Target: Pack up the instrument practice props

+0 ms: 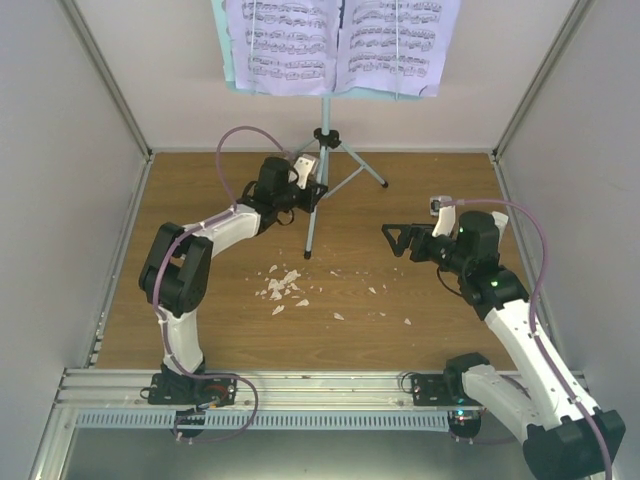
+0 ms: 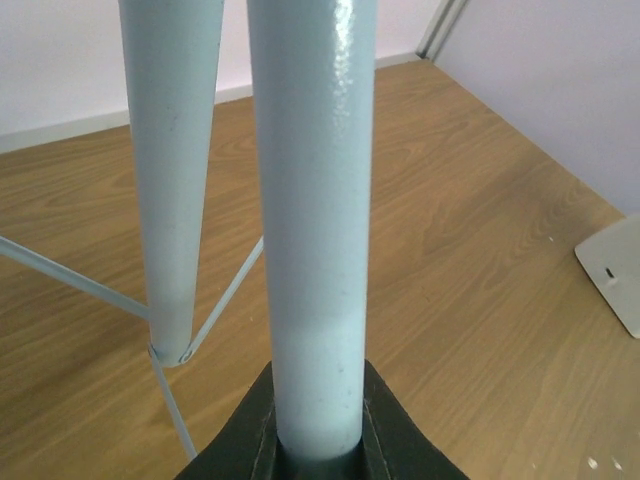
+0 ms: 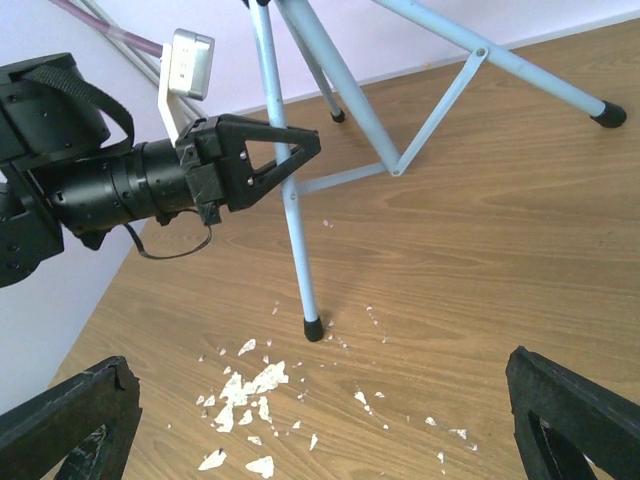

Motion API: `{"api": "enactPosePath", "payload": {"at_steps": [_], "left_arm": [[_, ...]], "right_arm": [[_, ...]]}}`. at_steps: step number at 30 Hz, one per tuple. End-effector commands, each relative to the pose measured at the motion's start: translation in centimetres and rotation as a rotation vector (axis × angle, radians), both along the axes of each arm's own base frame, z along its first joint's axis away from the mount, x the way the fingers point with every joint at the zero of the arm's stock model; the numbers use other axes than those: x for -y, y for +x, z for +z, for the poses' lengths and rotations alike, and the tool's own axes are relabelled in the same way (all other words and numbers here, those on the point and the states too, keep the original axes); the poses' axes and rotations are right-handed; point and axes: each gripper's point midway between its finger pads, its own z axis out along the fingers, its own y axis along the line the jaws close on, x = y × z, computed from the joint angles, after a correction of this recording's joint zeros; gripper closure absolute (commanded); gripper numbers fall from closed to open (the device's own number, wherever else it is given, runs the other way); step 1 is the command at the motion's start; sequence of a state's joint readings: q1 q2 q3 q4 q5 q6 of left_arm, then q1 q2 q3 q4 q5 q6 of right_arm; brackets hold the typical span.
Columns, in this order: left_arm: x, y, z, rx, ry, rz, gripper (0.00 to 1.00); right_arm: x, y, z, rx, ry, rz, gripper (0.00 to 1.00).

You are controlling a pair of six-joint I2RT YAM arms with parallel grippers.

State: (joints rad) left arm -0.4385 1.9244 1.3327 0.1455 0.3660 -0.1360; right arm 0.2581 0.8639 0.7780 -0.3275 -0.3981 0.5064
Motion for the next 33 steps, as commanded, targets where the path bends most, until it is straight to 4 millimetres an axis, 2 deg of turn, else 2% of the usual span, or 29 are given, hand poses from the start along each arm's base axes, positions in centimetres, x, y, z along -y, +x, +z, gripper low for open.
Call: {"api": "enactPosePath", "payload": {"at_steps": [1, 7, 16, 33], "left_arm": [[1.3, -3.4, 2.1, 0.061, -0.006, -0.124, 1.0], [1.1, -5.9, 2.3, 0.043, -0.019, -0.156, 1.0], [1.0, -10.4, 1.4, 0.007, -0.01, -0.206, 1.0], [0.7, -20.7, -0.5, -0.057, -0.026, -0.286, 1.0]], "right_arm": [[-0.1, -0.5, 0.0, -0.007, 0.009, -0.001, 0.0], [-0.1, -0.7, 0.0, -0.011, 0.016, 0.002, 0.0], [-0.1, -0.9, -0.2, -0.019, 0.021, 0.001, 0.01], [0.0, -1.3, -0.6, -0.027, 0.026, 0.001, 0.0]]}}
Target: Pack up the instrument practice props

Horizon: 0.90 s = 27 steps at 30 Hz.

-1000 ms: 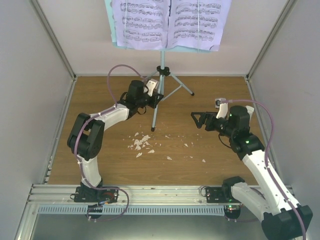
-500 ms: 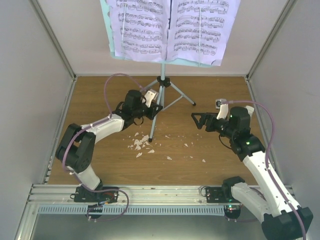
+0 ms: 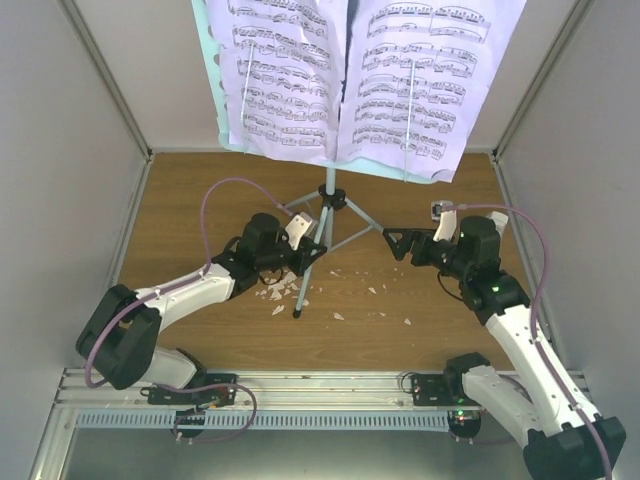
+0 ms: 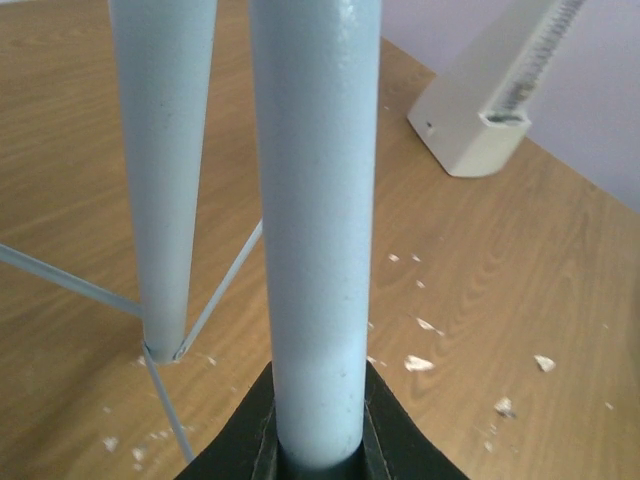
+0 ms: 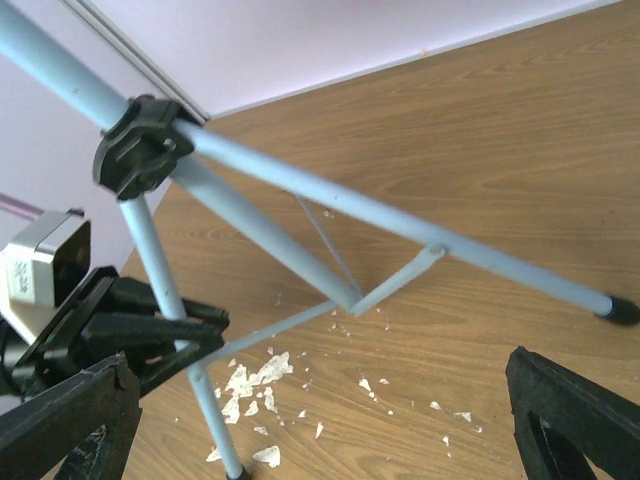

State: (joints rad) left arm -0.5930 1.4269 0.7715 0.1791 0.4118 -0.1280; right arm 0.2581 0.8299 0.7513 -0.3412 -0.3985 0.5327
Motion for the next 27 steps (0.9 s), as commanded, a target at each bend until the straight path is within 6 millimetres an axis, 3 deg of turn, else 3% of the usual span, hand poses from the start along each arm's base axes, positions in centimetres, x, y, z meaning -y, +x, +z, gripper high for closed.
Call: {"api": "enactPosePath", "payload": {"at_steps": [1, 10, 17, 27], "left_arm": [[0.9, -4.0, 0.1, -0.034, -0.026, -0.091, 1.0], [-0.3, -6.8, 1.8, -0.048, -0.054, -0.092, 1.0], [-0.5, -9.2, 0.9, -0.113, -0.046, -0.143, 1.0], [0.1, -10.1, 2.1, -0.139, -0.099, -0.056, 1.0]], "right_arm": [[-0.2, -0.7, -0.1, -0.004, 0.008, 0.012, 0.0], [-0.6, -0.6, -0.2, 0.004, 0.02, 0.036, 0.0], [-0.8, -1.1, -0.1, 0.019, 0.027, 0.056, 0.01], [-0.6, -1.4, -0.1, 0.021, 0.039, 0.042, 0.0]]}}
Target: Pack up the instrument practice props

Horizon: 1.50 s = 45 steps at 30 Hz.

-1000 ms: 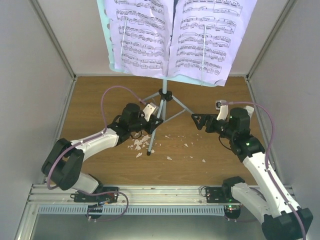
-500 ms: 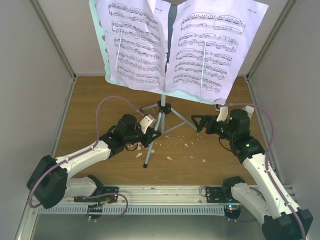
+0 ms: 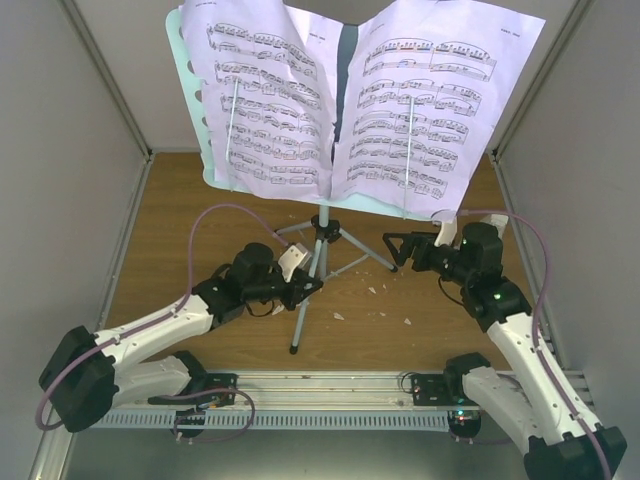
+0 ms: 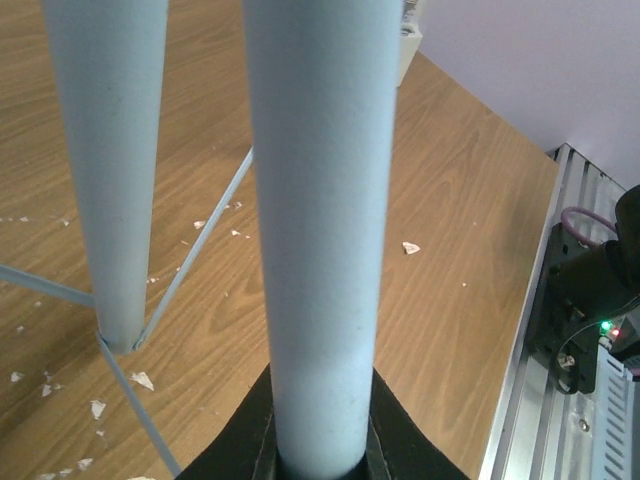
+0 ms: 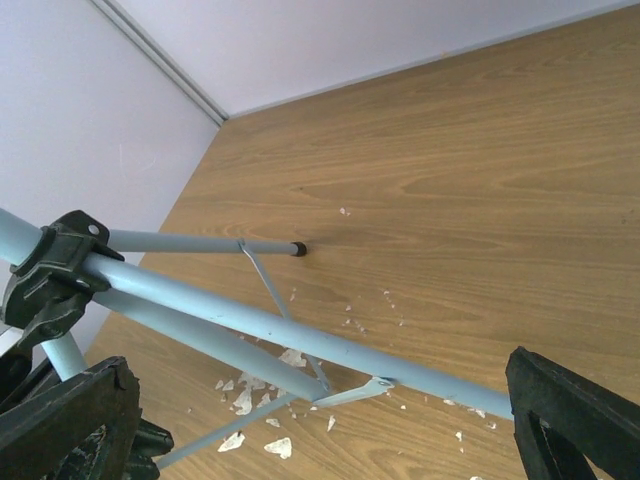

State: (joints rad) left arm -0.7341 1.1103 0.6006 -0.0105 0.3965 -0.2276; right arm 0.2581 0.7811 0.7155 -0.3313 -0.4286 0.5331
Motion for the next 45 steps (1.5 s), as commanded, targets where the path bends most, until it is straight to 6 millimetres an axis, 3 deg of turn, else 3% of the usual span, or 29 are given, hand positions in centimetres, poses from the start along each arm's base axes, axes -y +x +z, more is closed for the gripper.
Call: {"api": "enactPosePath", "payload": {"at_steps": [1, 14, 26, 31, 39, 45], "left_arm": [[1.1, -0.6, 2.1, -0.036, -0.093, 0.043, 1.0], [3.4, 1.1, 2.0, -0.023, -0.158, 0.106, 1.0], [3.4, 1.2, 0.3, -0.033, -0.125, 0.112, 0.99], [3.2, 1.2, 0.7, -0.026, -0.127, 0.114, 0.79], [2.7, 1.2, 1.6, -0.006, -0.12, 0.127, 0.61], [1.7, 0.8, 2.9, 0.022, -0.114, 0.136, 0.37]], "right_arm": [[-0.5, -0.4, -0.2, -0.002, 0.023, 0.018, 0.0], [-0.2, -0.7, -0.7, -0.008, 0.006, 0.01, 0.0], [-0.2, -0.5, -0.9, -0.013, 0.005, 0.01, 0.01], [-0.2, -0.5, -0.6, -0.007, 0.005, 0.007, 0.0], [-0.1, -0.6, -0.1, 0.002, 0.001, 0.007, 0.0], [0.3, -0.7, 1.2, 0.027, -0.016, -0.005, 0.0]]}}
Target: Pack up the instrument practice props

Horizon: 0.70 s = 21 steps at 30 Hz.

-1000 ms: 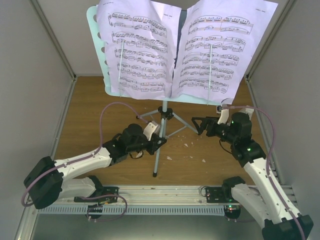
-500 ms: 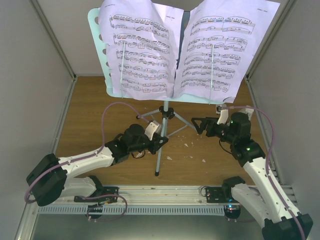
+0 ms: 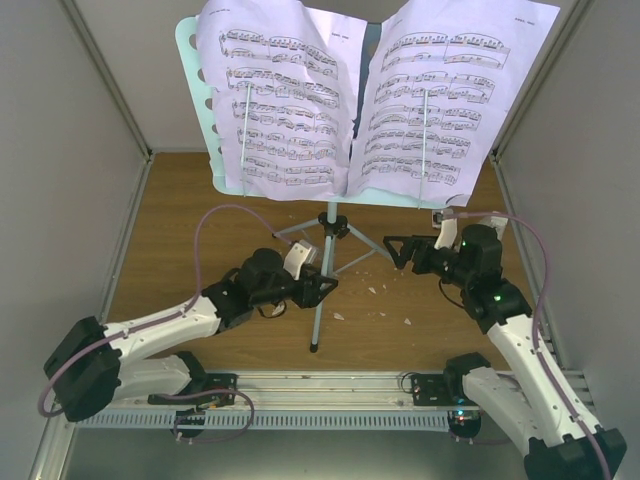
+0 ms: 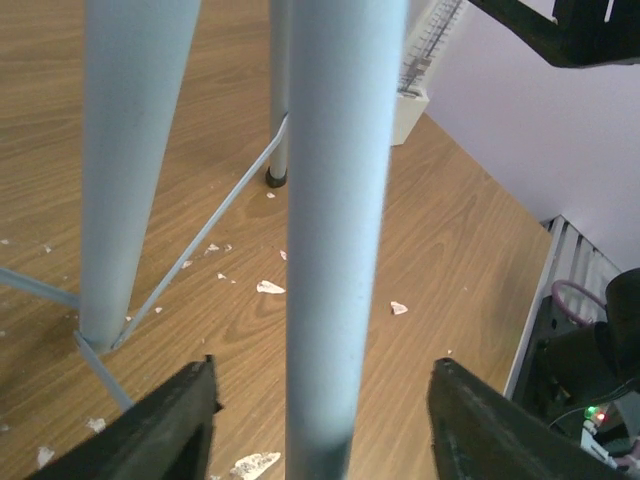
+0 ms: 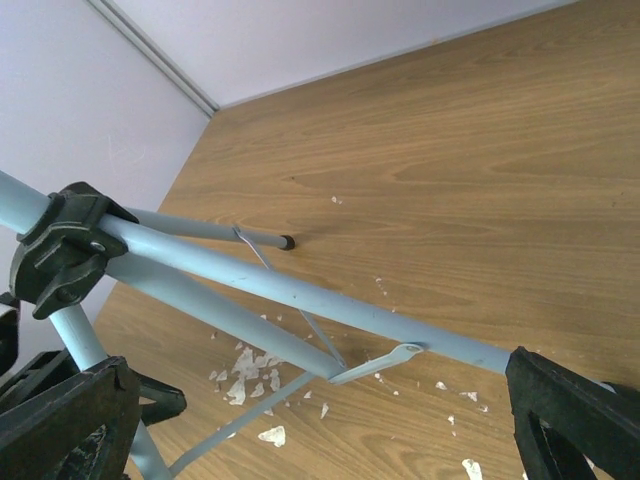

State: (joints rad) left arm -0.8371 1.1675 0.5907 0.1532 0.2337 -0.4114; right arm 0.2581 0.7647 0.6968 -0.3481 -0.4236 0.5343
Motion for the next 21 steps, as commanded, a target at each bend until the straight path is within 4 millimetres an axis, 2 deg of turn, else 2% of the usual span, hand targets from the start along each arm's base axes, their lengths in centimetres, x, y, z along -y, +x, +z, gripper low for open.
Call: {"api": "enactPosePath", "payload": {"at_steps": [1, 4, 8, 14, 21], "left_arm": [[-0.7, -0.1, 2.4, 0.057, -0.022, 0.017, 0.34], [-1.5, -0.4, 2.9, 0.059, -0.009, 0.027, 0.2], [-2.9, -0.9, 3.1, 0.051, 0.003, 0.065, 0.1], [-4.8, -1.7, 5.2, 0.087, -0.009, 0.098, 0.04], [-5.0, -2.4, 7.2, 0.096, 0.016, 0.053, 0.04]], "right_arm": [[0.2, -0.3, 2.3, 0.053, -0.013, -0.004, 0.0], [0.4, -0.4, 2.8, 0.064, -0.019, -0.013, 0.0], [0.6, -0.5, 3.1, 0.066, -0.03, -0.02, 0.0], [0.8, -0.5, 3.1, 0.067, -0.049, -0.029, 0.0], [0.8, -0.6, 3.3, 0.068, -0.051, -0.024, 0.0]]}}
